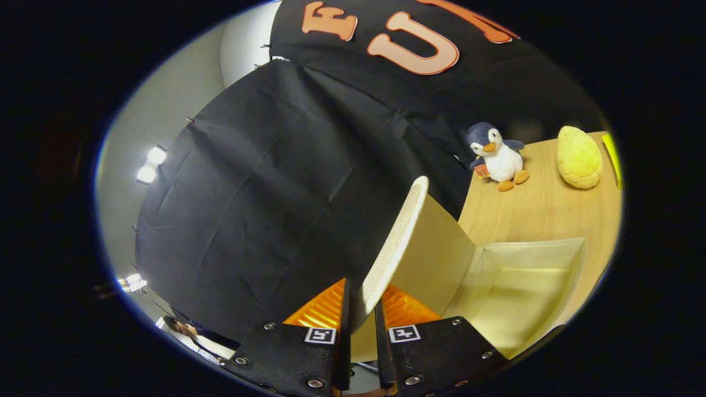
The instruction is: Open the storage box then place both shoes into the box .Put the left shoe in first, then the right shoe, with the right side of both shoes facing outward in a uniform manner.
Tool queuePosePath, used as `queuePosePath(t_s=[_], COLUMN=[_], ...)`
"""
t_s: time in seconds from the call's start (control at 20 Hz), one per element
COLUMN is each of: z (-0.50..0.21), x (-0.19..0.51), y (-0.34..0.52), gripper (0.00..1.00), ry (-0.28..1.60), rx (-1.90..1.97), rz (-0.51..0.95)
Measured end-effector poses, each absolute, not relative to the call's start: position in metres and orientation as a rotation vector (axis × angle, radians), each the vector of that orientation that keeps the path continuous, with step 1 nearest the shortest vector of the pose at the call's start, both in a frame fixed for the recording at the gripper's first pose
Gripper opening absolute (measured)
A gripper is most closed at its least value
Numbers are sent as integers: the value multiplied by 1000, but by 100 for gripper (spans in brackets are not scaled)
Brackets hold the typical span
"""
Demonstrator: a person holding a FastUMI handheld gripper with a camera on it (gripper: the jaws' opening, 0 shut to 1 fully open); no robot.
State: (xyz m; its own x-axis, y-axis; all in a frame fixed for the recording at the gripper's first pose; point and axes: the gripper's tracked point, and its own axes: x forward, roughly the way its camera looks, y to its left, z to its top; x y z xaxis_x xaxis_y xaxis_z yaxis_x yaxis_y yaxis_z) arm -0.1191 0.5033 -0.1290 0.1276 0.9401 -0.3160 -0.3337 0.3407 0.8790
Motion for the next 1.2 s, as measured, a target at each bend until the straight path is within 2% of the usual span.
queuePosePath(t_s=[0.3,0.35,0.4,0.5,0.6,0.8,1.05,1.2], z=[-155,-159,-167,-174,-186,-222,-281,-328], x=[-133,-134,-136,-139,-133,-114,-104,-117], y=[589,592,597,595,578,497,344,250], gripper=[24,30,51,72,81,86,87,87], ry=[1106,1107,1102,1084,1056,1002,931,968], rx=[668,632,603,552,503,409,229,134], rz=[1060,1052,1046,1037,994,833,545,377])
